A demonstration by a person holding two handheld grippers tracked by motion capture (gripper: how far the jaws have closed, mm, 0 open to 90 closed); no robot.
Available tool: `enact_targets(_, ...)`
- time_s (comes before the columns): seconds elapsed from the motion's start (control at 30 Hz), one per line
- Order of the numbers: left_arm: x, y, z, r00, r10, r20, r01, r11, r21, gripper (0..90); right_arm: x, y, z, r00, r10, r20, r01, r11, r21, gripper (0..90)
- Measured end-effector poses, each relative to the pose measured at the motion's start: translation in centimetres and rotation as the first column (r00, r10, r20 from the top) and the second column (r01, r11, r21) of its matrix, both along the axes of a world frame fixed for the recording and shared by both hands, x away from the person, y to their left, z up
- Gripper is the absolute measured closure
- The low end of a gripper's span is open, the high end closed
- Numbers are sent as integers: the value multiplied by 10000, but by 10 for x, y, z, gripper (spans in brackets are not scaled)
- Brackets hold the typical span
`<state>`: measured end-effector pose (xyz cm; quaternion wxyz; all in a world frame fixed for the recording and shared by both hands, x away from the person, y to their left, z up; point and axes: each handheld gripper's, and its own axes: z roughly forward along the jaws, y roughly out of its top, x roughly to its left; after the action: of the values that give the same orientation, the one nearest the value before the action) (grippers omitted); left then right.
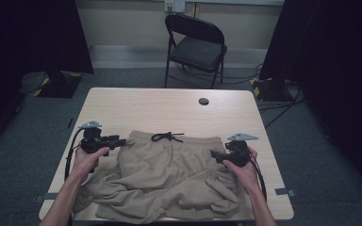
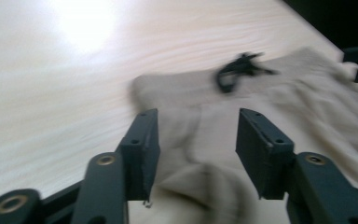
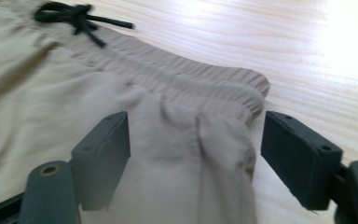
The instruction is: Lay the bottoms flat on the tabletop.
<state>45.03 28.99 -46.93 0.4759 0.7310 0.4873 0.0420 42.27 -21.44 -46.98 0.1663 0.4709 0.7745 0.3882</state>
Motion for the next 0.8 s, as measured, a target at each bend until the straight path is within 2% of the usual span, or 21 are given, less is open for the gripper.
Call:
enact_targets(0.03,6,-2,-12,9998,81,-176,-81,10000,2,474,6,1,-9,9997,-87,-229,84,9999,-139,252)
enact_targets(0.1,6,-3,-17,9996,106,-265,-105,9999,33,470,8,1,-12,9993,-102,-346,94,9997,-237,252)
enact_targets(0.13,6,-7,-22,9994,66,-351,-59,9998,216,462,12,0,-16,9991,-192,-370,180,9993,-334,259)
enact_targets(0.17,5,-9,-22,9992,19,-398,0,9989,466,459,13,-2,-17,9988,-288,-394,276,9992,-304,259)
enact_targets(0.27,2,-12,-21,9993,-66,-361,86,9984,559,449,15,-6,-22,9974,-496,-530,489,9987,-153,263)
enact_targets(0.3,0,-15,-24,9993,49,-369,-12,9950,995,448,16,-6,-23,9971,-501,-568,498,9987,-62,268)
enact_targets(0.43,-2,-13,-27,9995,119,-292,-93,9961,874,450,16,-5,-23,9977,-419,-540,426,9990,122,314)
enact_targets(0.5,-3,-17,-27,9992,-287,-265,310,9951,937,504,14,-2,-24,9988,-231,-424,238,9996,154,439)
enact_targets(0.6,-4,-21,-28,9983,-469,-347,498,9950,870,591,12,2,-24,9991,-282,-327,283,9996,2,482)
enact_targets(0.63,-4,-23,-29,9967,-722,-362,750,9938,825,611,10,4,-24,9991,-224,-371,227,9997,76,575)
enact_targets(0.67,-4,-23,-29,9967,-722,-362,750,9938,825,643,10,4,-24,9991,-224,-371,227,9997,76,575)
enact_targets(0.7,-5,-24,-29,9964,-756,-379,786,9933,844,643,9,4,-23,9990,-172,-416,177,9998,120,627)
enact_targets(0.8,-7,-24,-30,9962,-787,-378,817,9932,834,766,8,3,-25,9990,-76,-450,95,9990,430,753)
